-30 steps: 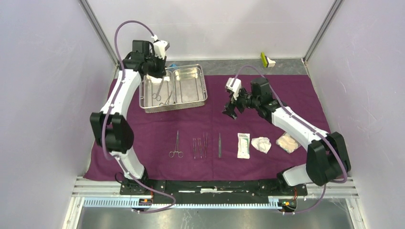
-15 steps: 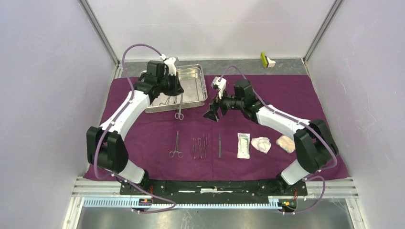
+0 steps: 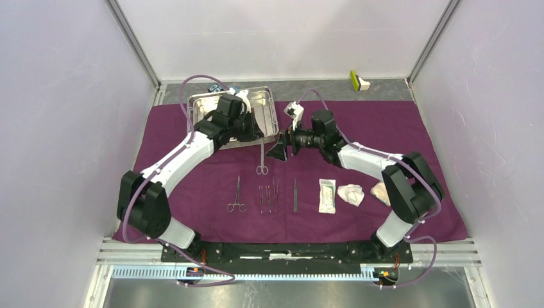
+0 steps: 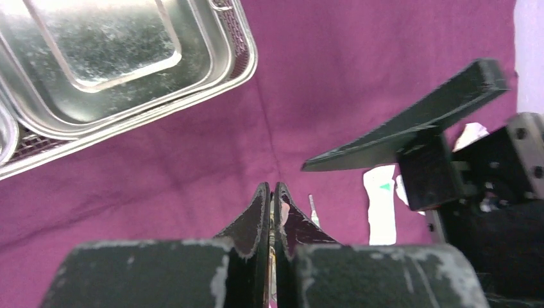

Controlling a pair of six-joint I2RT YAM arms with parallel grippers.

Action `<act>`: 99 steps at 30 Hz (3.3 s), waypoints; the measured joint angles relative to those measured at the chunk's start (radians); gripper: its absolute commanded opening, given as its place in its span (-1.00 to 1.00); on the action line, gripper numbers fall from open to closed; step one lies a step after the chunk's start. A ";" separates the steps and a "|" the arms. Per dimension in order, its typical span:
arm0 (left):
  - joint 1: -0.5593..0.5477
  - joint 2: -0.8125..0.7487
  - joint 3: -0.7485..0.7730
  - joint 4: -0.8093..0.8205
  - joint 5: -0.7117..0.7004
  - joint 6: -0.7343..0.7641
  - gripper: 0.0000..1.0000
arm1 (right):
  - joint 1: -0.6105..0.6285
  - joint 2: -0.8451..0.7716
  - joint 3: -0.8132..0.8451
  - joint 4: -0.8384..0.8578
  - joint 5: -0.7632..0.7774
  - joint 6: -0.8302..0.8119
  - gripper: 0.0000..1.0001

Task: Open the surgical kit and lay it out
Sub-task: Place the medical item in the surgical kit.

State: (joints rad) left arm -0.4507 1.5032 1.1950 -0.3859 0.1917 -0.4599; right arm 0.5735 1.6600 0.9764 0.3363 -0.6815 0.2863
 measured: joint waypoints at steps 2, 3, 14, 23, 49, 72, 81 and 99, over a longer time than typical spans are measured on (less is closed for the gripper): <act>-0.014 0.000 -0.003 0.008 -0.010 -0.026 -0.95 | 0.000 0.014 -0.013 0.016 0.000 0.026 0.77; -0.019 0.001 -0.005 0.012 -0.013 -0.037 -0.95 | 0.000 0.020 -0.021 0.025 0.000 0.037 0.75; -0.031 0.016 -0.005 0.030 -0.069 -0.070 -0.95 | 0.002 0.077 -0.058 0.153 -0.061 0.174 0.43; -0.040 0.029 -0.005 0.030 -0.097 -0.071 -0.95 | 0.032 0.119 -0.059 0.198 -0.081 0.210 0.34; -0.040 0.029 -0.005 0.029 -0.165 -0.071 -0.95 | 0.068 0.161 -0.059 0.193 -0.101 0.183 -0.41; -0.013 0.001 0.017 0.022 -0.115 -0.002 0.68 | 0.058 0.171 -0.050 0.096 -0.065 0.153 -0.99; -0.011 -0.025 0.008 0.035 -0.079 0.021 0.74 | 0.050 0.154 -0.028 0.052 -0.047 0.135 -0.99; -0.069 0.000 -0.084 0.085 -0.031 0.004 0.09 | 0.020 0.134 -0.028 0.044 -0.033 0.146 -0.99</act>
State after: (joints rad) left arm -0.5198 1.5028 1.1114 -0.3012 0.1608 -0.4557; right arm 0.5934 1.7939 0.9482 0.3805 -0.7143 0.4324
